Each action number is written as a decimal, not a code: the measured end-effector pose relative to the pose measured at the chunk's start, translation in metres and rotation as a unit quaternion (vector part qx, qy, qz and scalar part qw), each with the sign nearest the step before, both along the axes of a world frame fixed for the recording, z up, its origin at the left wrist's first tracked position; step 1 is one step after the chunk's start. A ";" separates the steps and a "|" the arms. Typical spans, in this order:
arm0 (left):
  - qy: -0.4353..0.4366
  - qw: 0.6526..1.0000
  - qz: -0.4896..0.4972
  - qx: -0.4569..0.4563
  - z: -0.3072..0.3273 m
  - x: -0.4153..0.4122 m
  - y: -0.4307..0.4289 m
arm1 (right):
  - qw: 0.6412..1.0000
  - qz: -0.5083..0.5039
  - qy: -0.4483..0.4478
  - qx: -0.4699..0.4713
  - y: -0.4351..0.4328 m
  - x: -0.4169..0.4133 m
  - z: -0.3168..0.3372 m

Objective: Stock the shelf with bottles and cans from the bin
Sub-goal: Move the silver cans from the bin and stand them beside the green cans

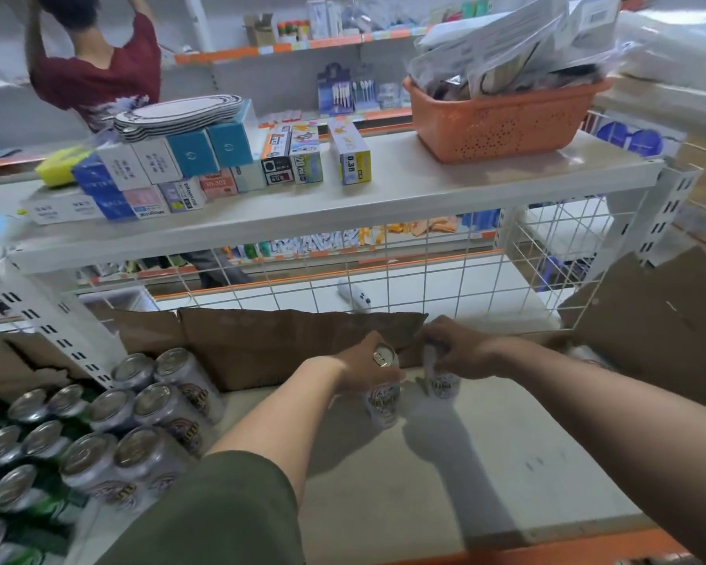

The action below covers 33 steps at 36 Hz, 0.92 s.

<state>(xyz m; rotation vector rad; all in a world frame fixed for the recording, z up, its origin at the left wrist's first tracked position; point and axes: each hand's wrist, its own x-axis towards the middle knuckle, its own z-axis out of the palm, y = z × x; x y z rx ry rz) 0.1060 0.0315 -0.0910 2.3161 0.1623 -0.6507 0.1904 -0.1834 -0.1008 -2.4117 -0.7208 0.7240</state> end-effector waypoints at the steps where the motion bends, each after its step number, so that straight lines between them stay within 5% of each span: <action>1: 0.000 1.000 -0.003 0.005 0.001 0.000 0.000 | 1.000 0.007 -0.009 -0.004 0.003 -0.001 0.000; 9: -0.055 0.997 -0.012 0.062 0.001 -0.008 -0.007 | 0.987 -0.039 -0.132 -0.087 -0.012 0.013 -0.010; 27: -0.091 0.992 0.050 0.076 0.018 -0.041 0.005 | 0.980 0.011 -0.152 -0.129 0.006 -0.018 0.003; 33: -0.116 0.981 0.061 0.144 0.052 -0.076 0.039 | 0.978 0.051 -0.158 -0.126 0.031 -0.054 0.033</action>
